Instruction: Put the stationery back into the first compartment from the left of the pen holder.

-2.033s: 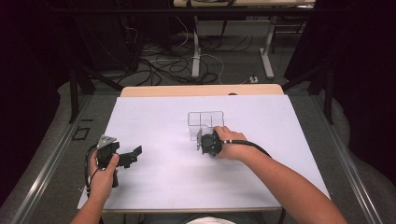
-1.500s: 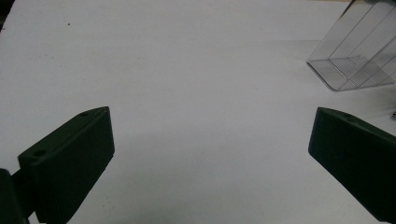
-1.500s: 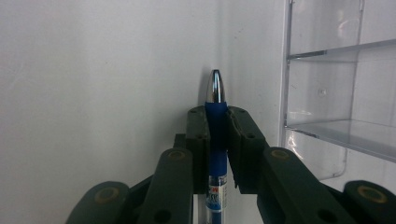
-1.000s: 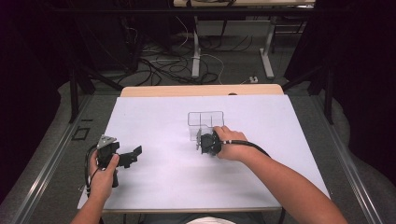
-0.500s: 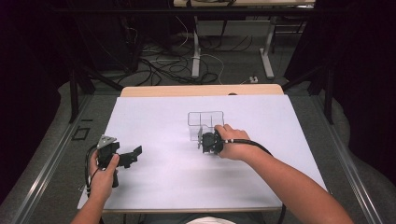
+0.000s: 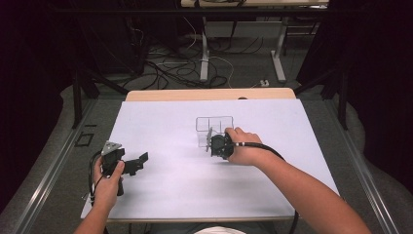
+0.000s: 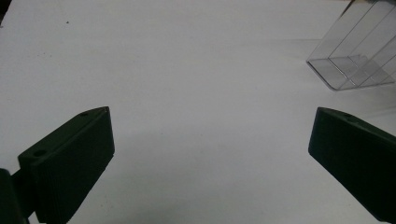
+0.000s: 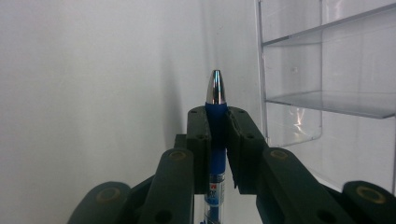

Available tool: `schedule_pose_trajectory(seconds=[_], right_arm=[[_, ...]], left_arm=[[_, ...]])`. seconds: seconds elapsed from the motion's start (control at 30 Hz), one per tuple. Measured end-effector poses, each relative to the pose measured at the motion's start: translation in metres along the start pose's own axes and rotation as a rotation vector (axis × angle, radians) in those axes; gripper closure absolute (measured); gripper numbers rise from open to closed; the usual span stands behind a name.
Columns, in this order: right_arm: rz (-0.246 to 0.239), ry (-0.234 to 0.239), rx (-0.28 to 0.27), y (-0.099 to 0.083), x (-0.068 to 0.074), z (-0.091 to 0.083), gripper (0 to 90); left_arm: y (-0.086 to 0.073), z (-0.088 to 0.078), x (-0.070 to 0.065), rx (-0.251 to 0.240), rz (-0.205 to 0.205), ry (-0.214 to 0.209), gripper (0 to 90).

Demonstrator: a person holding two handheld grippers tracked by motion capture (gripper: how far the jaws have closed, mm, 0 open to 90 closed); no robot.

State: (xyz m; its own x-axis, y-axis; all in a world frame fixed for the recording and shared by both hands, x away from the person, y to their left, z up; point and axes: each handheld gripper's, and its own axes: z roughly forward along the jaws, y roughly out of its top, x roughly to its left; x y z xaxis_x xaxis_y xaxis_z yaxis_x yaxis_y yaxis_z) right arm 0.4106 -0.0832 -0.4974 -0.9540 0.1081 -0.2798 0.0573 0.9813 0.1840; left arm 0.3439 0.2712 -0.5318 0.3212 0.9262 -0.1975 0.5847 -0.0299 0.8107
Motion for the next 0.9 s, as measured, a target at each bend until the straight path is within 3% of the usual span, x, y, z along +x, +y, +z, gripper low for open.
schedule_pose_trajectory(seconds=[0.07, 0.1, 0.13, 0.47, 0.9], right_arm=[[0.009, -0.019, -0.046, -0.001, 0.000, 0.001, 80.1], [0.011, 0.004, -0.005, 0.000, -0.001, -0.002, 80.1], [0.018, 0.005, -0.002, 0.000, -0.001, -0.003, 80.1], [0.071, 0.033, -0.061, 0.000, -0.007, -0.011, 80.0], [0.084, 0.036, -0.051, 0.000, -0.009, -0.019, 80.1]], left_arm=[[0.000, 0.000, 0.000, 0.000, -0.001, 0.000, 0.2], [0.000, 0.000, 0.000, 0.000, 0.000, 0.000, 0.2], [0.000, 0.000, 0.000, 0.000, -0.001, 0.000, 0.2], [0.000, 0.000, 0.000, 0.001, -0.001, -0.001, 0.2], [0.000, 0.000, 0.000, 0.001, 0.000, 0.000, 0.2]])
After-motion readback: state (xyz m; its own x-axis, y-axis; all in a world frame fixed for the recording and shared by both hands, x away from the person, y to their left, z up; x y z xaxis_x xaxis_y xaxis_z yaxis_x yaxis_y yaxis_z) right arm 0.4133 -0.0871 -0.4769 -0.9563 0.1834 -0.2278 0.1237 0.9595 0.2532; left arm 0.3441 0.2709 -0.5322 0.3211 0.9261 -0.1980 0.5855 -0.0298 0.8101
